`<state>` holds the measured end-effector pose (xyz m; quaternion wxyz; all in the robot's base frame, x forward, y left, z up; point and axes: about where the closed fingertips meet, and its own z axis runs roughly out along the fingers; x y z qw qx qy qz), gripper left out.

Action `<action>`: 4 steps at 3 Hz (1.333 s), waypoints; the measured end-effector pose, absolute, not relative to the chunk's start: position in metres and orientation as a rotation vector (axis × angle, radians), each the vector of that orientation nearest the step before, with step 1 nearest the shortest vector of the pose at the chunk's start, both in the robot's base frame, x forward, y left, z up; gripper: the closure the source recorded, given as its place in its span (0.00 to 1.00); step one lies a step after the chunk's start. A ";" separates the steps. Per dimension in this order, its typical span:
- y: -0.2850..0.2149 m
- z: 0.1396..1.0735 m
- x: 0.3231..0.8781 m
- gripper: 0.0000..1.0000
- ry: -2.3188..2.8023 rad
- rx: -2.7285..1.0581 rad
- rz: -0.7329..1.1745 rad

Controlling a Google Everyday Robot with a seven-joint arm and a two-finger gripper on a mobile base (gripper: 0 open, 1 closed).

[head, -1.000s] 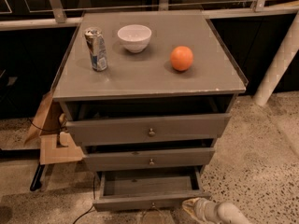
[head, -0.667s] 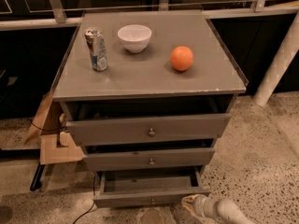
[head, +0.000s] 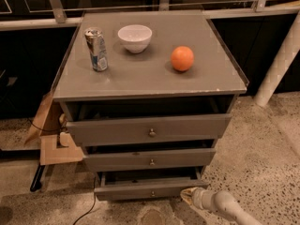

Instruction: Close bottom drawer

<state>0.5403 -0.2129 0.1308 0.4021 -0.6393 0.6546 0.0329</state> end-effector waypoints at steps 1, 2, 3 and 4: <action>-0.208 0.131 0.559 1.00 1.642 -1.620 0.083; -0.199 0.129 0.576 1.00 1.629 -1.636 0.095; -0.188 0.126 0.591 1.00 1.616 -1.658 0.107; -0.179 0.126 0.602 1.00 1.606 -1.677 0.113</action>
Offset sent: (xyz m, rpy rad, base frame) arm 0.0586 0.0215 -0.0019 -0.0032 -0.0046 0.0458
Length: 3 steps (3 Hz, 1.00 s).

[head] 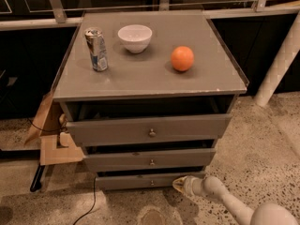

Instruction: Close bottom drawer

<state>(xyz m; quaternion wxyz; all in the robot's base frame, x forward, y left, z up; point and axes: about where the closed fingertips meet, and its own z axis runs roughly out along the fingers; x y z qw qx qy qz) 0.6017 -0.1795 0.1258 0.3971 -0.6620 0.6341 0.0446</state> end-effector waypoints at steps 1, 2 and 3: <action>-0.176 0.127 0.605 1.00 1.600 -1.689 0.122; -0.178 0.130 0.589 1.00 1.622 -1.716 0.174; -0.177 0.128 0.552 1.00 1.685 -1.762 0.308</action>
Offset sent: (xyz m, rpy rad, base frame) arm -0.0361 -0.0032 0.0096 -0.0053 0.1271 0.0541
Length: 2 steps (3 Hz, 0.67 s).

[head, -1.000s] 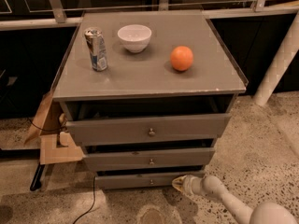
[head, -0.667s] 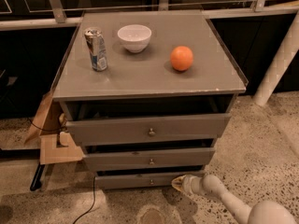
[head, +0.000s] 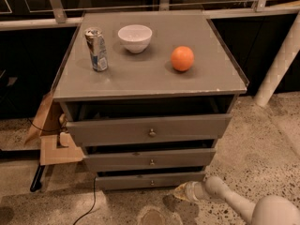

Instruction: Close bottom drawer

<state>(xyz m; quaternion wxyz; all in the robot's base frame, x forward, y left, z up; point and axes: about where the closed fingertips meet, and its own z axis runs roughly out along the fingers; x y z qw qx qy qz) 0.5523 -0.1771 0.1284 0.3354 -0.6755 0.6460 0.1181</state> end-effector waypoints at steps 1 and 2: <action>-0.175 0.127 0.497 1.00 1.755 -1.750 0.478; -0.170 0.126 0.494 0.81 1.749 -1.755 0.490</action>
Offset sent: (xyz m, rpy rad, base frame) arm -0.0441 0.0013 -0.0008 0.0349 0.1149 0.0068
